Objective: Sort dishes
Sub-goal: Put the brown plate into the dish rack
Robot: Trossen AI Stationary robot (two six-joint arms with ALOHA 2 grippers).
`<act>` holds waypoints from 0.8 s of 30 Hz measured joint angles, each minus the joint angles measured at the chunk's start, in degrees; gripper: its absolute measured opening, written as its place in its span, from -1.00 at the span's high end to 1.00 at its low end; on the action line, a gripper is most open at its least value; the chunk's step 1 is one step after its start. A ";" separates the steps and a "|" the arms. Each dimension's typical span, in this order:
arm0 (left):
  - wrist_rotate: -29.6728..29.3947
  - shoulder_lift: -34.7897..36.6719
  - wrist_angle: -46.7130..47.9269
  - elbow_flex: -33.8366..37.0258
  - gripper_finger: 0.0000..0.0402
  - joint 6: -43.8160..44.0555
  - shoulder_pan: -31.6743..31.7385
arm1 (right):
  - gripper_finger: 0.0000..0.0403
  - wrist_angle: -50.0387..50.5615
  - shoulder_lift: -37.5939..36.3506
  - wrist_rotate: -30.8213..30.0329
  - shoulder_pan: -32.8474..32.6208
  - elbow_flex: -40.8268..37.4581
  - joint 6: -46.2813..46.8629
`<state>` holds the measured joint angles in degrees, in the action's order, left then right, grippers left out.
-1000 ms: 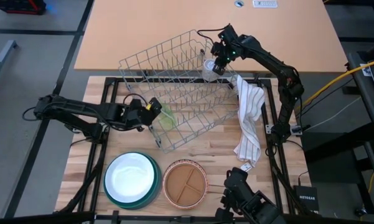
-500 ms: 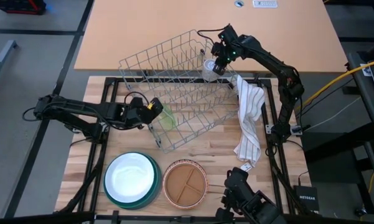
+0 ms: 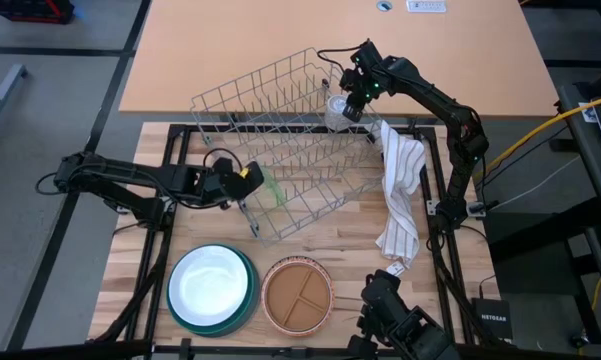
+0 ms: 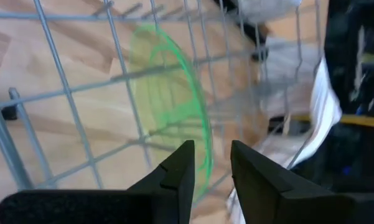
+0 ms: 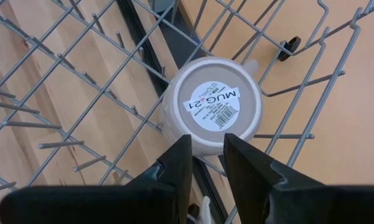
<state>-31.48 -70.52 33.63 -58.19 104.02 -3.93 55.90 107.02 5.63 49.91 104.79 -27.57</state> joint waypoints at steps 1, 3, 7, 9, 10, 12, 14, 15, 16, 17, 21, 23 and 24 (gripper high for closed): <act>1.00 0.00 0.02 0.00 0.53 -1.18 -0.11 | 0.52 0.00 0.00 0.00 0.00 0.00 0.00; 2.49 0.35 0.08 0.02 0.53 -2.97 -0.21 | 0.52 0.02 0.00 0.00 0.00 0.00 0.00; 3.04 2.68 0.07 0.02 0.53 -9.16 -0.21 | 0.52 0.09 0.00 0.00 0.00 0.00 0.00; 3.03 4.34 -0.07 0.02 0.53 -13.93 -0.19 | 0.52 0.60 0.00 0.00 0.00 0.00 0.00; 3.01 5.22 -0.05 0.02 0.53 -16.78 -0.19 | 0.52 1.19 0.00 0.00 0.00 0.00 0.00; 3.00 7.06 -0.18 0.02 0.53 -23.25 -0.29 | 0.52 2.34 0.00 0.00 0.00 0.00 0.00; 2.96 8.35 -0.99 0.02 0.53 -30.19 -0.81 | 0.52 3.88 0.00 0.00 0.00 0.00 0.04; 2.92 8.65 -2.08 0.02 0.53 -33.67 -1.19 | 0.52 4.69 0.00 0.06 0.00 0.00 0.13; 2.92 8.70 -3.84 0.02 0.53 -37.14 -1.65 | 0.52 5.41 0.00 0.31 0.00 0.00 0.28; 2.97 8.68 -5.88 0.02 0.53 -40.63 -2.20 | 0.52 6.06 0.00 1.06 0.00 0.00 0.47; 3.86 7.38 -15.99 0.02 0.53 -58.07 -4.94 | 0.52 7.62 0.00 6.18 0.00 0.00 2.74; 6.07 6.61 -18.71 0.02 0.53 -65.69 -6.44 | 0.52 7.85 0.00 8.69 -0.02 0.00 4.37; 7.50 6.24 -19.57 0.02 0.53 -68.66 -7.18 | 0.52 7.93 0.00 9.62 -0.05 0.00 5.19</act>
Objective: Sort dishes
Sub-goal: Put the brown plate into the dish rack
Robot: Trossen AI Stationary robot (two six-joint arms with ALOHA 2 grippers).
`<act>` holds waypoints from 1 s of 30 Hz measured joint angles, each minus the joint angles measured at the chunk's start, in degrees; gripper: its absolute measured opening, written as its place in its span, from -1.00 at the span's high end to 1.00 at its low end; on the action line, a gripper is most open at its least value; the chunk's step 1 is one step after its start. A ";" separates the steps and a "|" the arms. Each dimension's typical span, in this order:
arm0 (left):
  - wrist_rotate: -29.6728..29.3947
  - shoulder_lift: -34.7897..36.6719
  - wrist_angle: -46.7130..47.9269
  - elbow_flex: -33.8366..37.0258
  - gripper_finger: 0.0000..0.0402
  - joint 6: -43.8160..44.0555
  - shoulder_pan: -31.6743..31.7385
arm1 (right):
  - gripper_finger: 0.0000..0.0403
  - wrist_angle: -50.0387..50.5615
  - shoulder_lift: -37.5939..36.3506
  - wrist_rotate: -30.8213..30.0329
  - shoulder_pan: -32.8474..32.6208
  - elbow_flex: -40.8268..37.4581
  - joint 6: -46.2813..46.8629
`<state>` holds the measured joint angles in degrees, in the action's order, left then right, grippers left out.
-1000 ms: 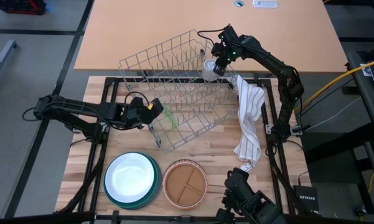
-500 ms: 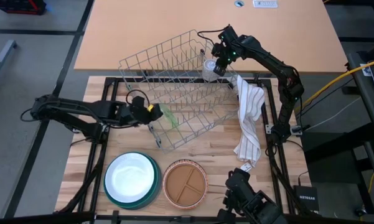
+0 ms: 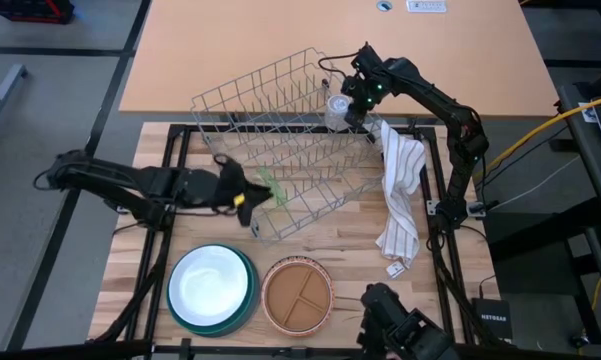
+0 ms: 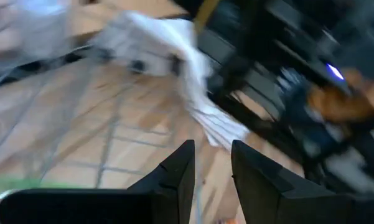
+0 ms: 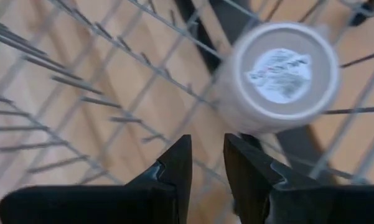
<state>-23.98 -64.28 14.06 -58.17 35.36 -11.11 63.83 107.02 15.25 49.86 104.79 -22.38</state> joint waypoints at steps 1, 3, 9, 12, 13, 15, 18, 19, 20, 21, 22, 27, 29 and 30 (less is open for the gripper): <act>1.51 -0.31 -0.29 0.00 0.53 -2.28 -0.75 | 0.52 0.38 0.00 0.71 -0.02 0.00 1.05; 4.86 -1.22 0.18 0.00 0.53 -5.34 -2.21 | 0.52 1.23 0.00 2.40 -0.49 0.00 2.75; 16.96 -6.29 0.27 0.00 0.53 -14.31 -7.62 | 0.52 2.81 -0.31 5.61 -4.17 0.00 7.35; 21.14 -9.81 0.47 0.02 0.53 -21.04 -10.72 | 0.52 2.81 -1.23 5.45 -7.25 0.02 9.79; 21.91 -10.89 0.47 0.04 0.52 -23.27 -11.64 | 0.52 2.81 -1.61 5.26 -8.33 0.02 10.41; 22.51 -12.97 0.47 0.04 0.52 -26.61 -13.39 | 0.52 2.78 -2.22 5.07 -10.57 0.02 12.19; 22.54 -16.05 0.49 0.04 0.52 -30.35 -15.63 | 0.52 2.77 -2.97 4.85 -14.32 0.02 15.87; 22.54 -16.96 0.51 0.04 0.52 -31.56 -16.34 | 0.52 2.78 -3.26 4.80 -15.58 0.02 16.71; 22.55 -17.84 0.51 0.04 0.52 -32.48 -17.04 | 0.52 2.78 -3.47 4.82 -16.94 0.02 17.72; 22.53 -18.73 0.47 0.04 0.52 -33.38 -17.70 | 0.52 2.78 -3.67 4.82 -18.32 0.02 18.41; 22.52 -19.53 0.46 0.04 0.53 -34.47 -18.29 | 0.52 2.78 -3.78 4.80 -19.75 0.04 19.29; 22.53 -23.51 0.40 0.04 0.52 -39.18 -20.89 | 0.52 2.76 -3.78 4.29 -26.75 0.04 22.21; 22.53 -24.91 0.34 0.04 0.52 -41.08 -21.62 | 0.52 2.74 -3.78 3.54 -29.56 0.04 23.40; 22.36 -25.60 0.34 0.04 0.53 -42.03 -21.85 | 0.52 2.74 -3.78 2.85 -31.03 0.04 23.87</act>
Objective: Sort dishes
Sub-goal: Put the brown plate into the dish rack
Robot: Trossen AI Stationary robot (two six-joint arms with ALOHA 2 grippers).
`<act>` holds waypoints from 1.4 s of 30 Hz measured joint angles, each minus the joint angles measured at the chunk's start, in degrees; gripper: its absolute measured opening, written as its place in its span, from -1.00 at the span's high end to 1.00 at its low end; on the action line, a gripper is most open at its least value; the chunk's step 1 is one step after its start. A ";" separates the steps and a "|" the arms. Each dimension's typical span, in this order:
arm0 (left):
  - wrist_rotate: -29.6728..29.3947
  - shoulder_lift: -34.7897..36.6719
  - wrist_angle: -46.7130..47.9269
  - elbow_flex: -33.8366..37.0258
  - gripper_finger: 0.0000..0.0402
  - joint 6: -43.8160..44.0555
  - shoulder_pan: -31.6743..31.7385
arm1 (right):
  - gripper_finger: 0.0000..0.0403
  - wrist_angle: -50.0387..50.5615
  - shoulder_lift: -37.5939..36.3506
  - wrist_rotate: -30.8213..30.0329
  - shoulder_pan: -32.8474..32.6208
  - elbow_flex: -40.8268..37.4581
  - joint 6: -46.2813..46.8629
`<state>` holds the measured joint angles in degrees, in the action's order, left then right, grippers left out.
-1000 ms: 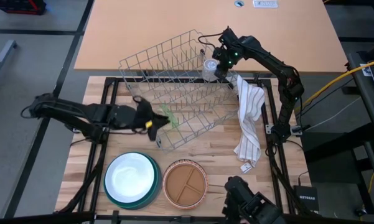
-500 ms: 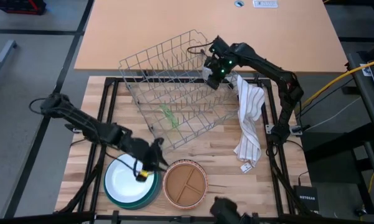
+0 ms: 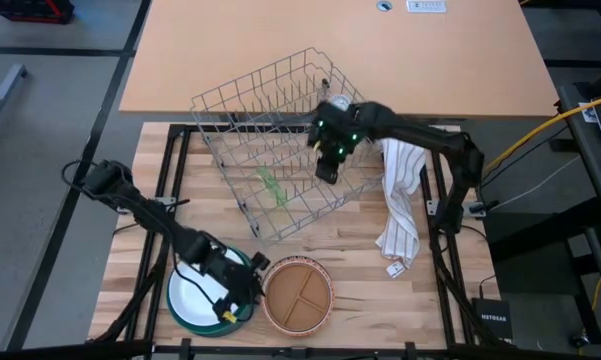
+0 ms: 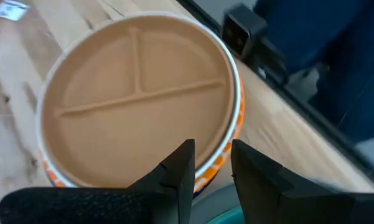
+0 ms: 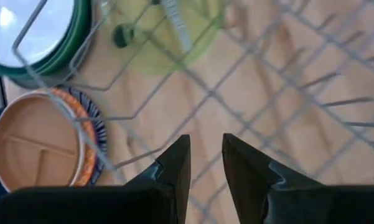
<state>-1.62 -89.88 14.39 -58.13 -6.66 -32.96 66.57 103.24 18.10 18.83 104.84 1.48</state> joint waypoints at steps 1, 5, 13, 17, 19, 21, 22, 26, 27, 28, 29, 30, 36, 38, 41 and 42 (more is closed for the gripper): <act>-0.16 -0.65 0.00 0.00 0.52 -0.97 -0.20 | 0.52 -0.02 0.00 -0.66 -1.30 0.00 0.53; -0.43 -2.86 -0.70 0.00 0.53 -3.69 -0.47 | 0.52 0.00 0.00 -2.30 -6.33 0.00 2.86; -0.60 -5.23 -6.09 -0.02 0.52 -7.57 -0.45 | 0.52 2.58 0.00 -2.63 -15.07 0.00 8.39; -1.13 -5.26 -6.53 -0.02 0.49 -7.58 -0.45 | 0.52 6.33 0.00 -5.73 -20.82 0.00 12.14; -1.99 -5.26 -6.35 -0.02 0.45 -7.22 -0.45 | 0.52 7.56 0.00 -9.06 -24.38 0.00 14.69; -2.15 -5.26 -6.39 -0.02 0.39 -7.32 -0.45 | 0.52 8.79 0.00 -11.91 -27.96 0.00 17.09; -2.17 -5.26 -6.40 -0.02 0.36 -7.69 -0.45 | 0.52 9.18 0.00 -13.07 -29.90 0.00 18.24; -2.18 -5.26 -6.40 -0.02 0.29 -11.58 -0.45 | 0.52 9.16 0.00 -17.73 -37.24 0.00 24.25; -2.18 -5.26 -6.40 -0.02 0.28 -12.46 -0.45 | 0.52 8.70 0.00 -19.48 -39.00 0.00 26.18; -2.17 -5.26 -6.37 -0.02 0.28 -13.33 -0.45 | 0.52 8.01 0.00 -21.24 -40.55 0.00 28.01; -2.17 -5.26 -6.38 -0.02 0.28 -13.69 -0.45 | 0.52 7.18 0.00 -23.15 -42.24 0.00 29.98; -2.17 -5.26 -6.39 -0.02 0.28 -13.96 -0.45 | 0.52 6.33 0.00 -25.05 -43.71 0.00 31.80; -2.17 -5.26 -6.38 -0.02 0.30 -16.29 -0.45 | 0.52 0.77 0.14 -34.93 -50.21 -1.12 42.38; -2.14 -5.26 -6.34 -0.02 0.30 -17.09 -0.45 | 0.52 -1.79 0.46 -36.40 -51.73 -3.12 45.07; -2.11 -5.26 -6.35 -0.02 0.30 -17.52 -0.70 | 0.52 -7.91 0.85 -36.53 -53.56 -7.91 48.38; -2.12 -5.26 -6.33 -0.02 0.30 -17.62 -0.76 | 0.52 -10.75 0.85 -36.53 -54.00 -9.82 49.44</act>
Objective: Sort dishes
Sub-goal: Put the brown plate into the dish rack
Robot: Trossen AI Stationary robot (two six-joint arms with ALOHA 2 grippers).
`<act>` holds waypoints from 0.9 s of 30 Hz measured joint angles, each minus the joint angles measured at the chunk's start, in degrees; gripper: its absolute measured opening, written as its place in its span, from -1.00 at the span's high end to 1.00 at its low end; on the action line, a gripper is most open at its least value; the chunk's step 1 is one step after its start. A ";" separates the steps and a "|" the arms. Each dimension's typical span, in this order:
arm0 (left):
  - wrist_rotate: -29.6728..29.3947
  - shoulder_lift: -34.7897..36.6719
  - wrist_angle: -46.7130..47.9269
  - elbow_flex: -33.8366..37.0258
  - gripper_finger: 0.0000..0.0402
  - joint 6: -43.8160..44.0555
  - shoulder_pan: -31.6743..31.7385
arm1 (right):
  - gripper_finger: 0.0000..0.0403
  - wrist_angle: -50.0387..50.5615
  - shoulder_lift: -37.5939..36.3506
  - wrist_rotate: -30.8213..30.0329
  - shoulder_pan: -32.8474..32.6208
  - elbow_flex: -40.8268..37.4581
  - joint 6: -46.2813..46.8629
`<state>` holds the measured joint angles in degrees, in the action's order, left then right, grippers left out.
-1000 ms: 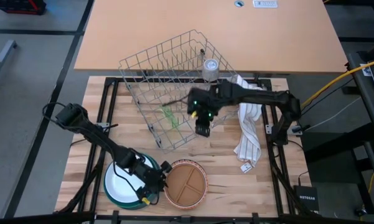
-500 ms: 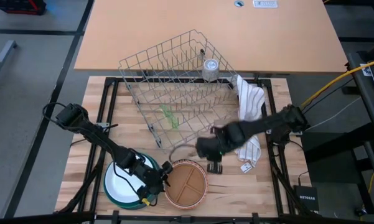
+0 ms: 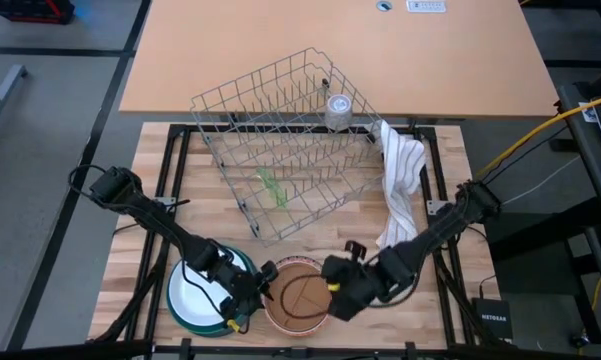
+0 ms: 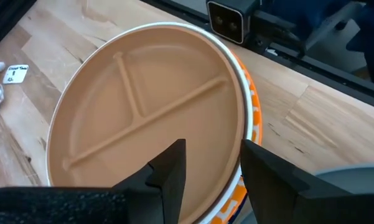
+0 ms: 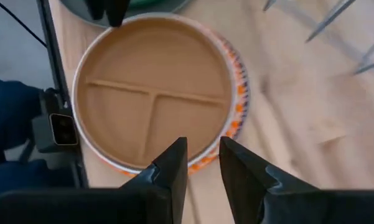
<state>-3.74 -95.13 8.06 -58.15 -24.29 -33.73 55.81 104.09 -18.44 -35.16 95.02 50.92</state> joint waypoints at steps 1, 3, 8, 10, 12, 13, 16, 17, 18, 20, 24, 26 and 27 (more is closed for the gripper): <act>0.06 0.00 0.01 0.00 0.30 -0.17 -0.19 | 0.52 -3.15 0.00 -0.04 -0.49 -1.82 0.84; 0.06 0.00 -0.01 0.00 0.30 -0.55 -0.55 | 0.52 -8.62 0.00 -0.05 -1.30 -5.18 1.63; 0.16 0.00 0.39 0.00 0.30 -2.91 -1.32 | 0.52 -22.63 0.00 -0.02 -2.87 -12.83 1.76; 0.15 0.00 0.36 0.00 0.30 -3.37 -1.56 | 0.52 -26.89 0.04 -0.02 -2.92 -14.93 1.78; 0.15 0.00 0.39 0.00 0.30 -3.37 -1.56 | 0.52 -30.02 0.04 -0.20 -3.10 -16.54 2.66; 0.15 0.00 0.37 0.00 0.30 -3.34 -1.56 | 0.52 -30.55 0.04 -0.62 -3.07 -17.16 2.94; 0.14 0.00 0.33 0.00 0.30 -3.32 -1.54 | 0.52 -29.80 0.04 -2.14 -3.07 -18.18 3.60; 0.14 0.00 0.31 0.00 0.30 -3.35 -1.54 | 0.52 -29.41 0.04 -2.73 -3.07 -18.42 4.28; 0.13 0.00 0.30 0.00 0.30 -3.35 -1.54 | 0.52 -28.76 0.04 -3.18 -3.07 -18.62 4.92; 0.11 0.00 0.30 0.00 0.30 -3.34 -1.52 | 0.52 -26.53 0.04 -4.21 -3.07 -18.86 5.89; 0.08 0.00 0.30 0.00 0.30 -3.22 -1.52 | 0.52 -20.92 0.04 -4.63 -3.07 -18.86 7.80; 0.03 0.00 0.29 0.00 0.30 -3.22 -1.50 | 0.52 -18.98 0.04 -4.80 -3.07 -18.86 8.68; -0.05 0.00 0.28 0.00 0.30 -3.22 -1.50 | 0.52 -18.32 0.04 -5.02 -3.07 -18.86 8.92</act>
<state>-3.80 -95.13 8.35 -58.15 -27.51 -35.22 37.49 104.14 -23.46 -38.24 76.16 59.85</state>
